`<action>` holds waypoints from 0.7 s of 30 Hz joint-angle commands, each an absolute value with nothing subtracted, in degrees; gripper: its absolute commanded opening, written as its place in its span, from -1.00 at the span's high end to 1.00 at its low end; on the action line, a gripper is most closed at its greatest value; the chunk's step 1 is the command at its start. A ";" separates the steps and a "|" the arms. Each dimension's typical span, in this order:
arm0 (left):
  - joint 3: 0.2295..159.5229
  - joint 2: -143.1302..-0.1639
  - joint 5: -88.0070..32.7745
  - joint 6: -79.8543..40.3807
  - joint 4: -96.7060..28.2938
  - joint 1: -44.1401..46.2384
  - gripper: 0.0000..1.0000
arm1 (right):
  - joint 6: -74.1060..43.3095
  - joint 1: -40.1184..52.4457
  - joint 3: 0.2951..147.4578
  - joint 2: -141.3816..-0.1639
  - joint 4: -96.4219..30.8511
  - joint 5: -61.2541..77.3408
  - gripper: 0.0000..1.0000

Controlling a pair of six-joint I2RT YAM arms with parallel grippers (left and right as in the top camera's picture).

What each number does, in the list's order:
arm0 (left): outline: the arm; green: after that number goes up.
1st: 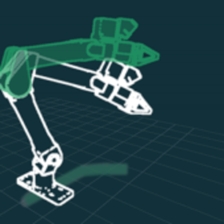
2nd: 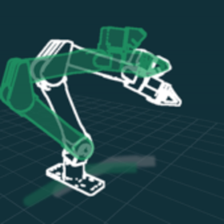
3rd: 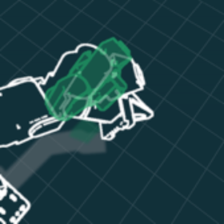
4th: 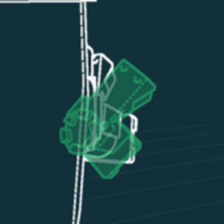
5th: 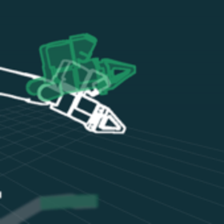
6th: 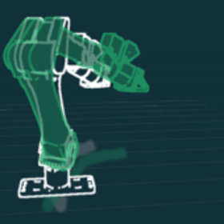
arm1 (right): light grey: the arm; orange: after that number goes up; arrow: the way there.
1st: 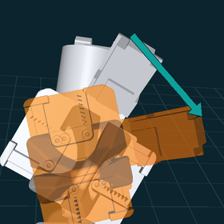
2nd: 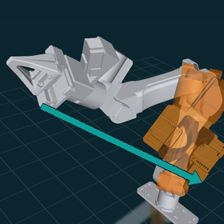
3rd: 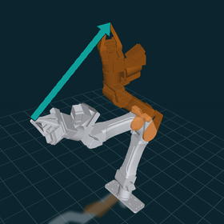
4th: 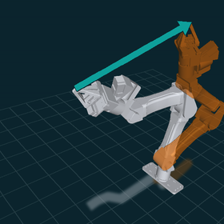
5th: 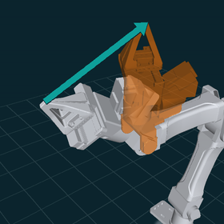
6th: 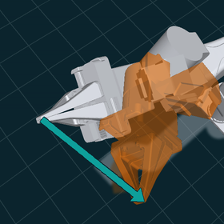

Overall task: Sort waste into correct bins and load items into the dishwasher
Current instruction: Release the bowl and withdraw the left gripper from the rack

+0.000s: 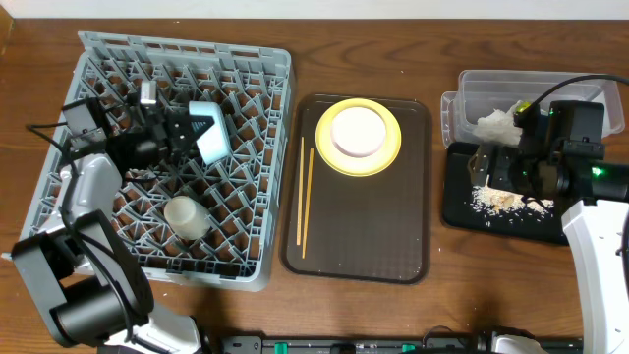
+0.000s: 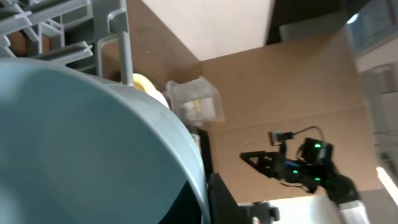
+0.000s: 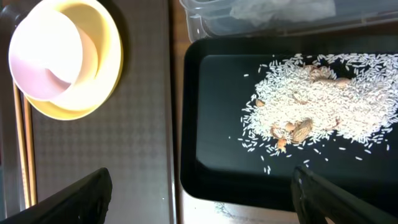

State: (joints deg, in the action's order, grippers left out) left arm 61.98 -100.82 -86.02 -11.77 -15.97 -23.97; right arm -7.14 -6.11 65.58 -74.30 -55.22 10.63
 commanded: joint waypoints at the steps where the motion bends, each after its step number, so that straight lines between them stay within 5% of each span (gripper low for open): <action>1: 62.76 -103.66 -87.00 -11.44 -15.94 -26.20 0.87 | -7.64 -6.59 66.41 -73.89 -55.77 10.50 -0.80; 2: 62.76 -103.68 -87.00 -11.42 -15.94 -26.81 0.86 | -7.64 -6.59 66.41 -73.89 -55.92 10.50 -0.80; 4: 62.76 -103.61 -86.98 -11.42 -15.92 -28.45 0.49 | -7.64 -6.59 66.41 -73.89 -56.12 10.50 -0.80; 7: 62.76 -103.61 -86.63 -11.42 -15.97 -30.98 0.33 | -7.64 -6.59 66.41 -73.89 -56.12 10.50 -0.80; 21: 62.76 -103.15 -77.41 -11.42 -18.13 -36.03 -0.04 | -7.64 -6.59 66.41 -73.89 -56.10 10.52 -0.79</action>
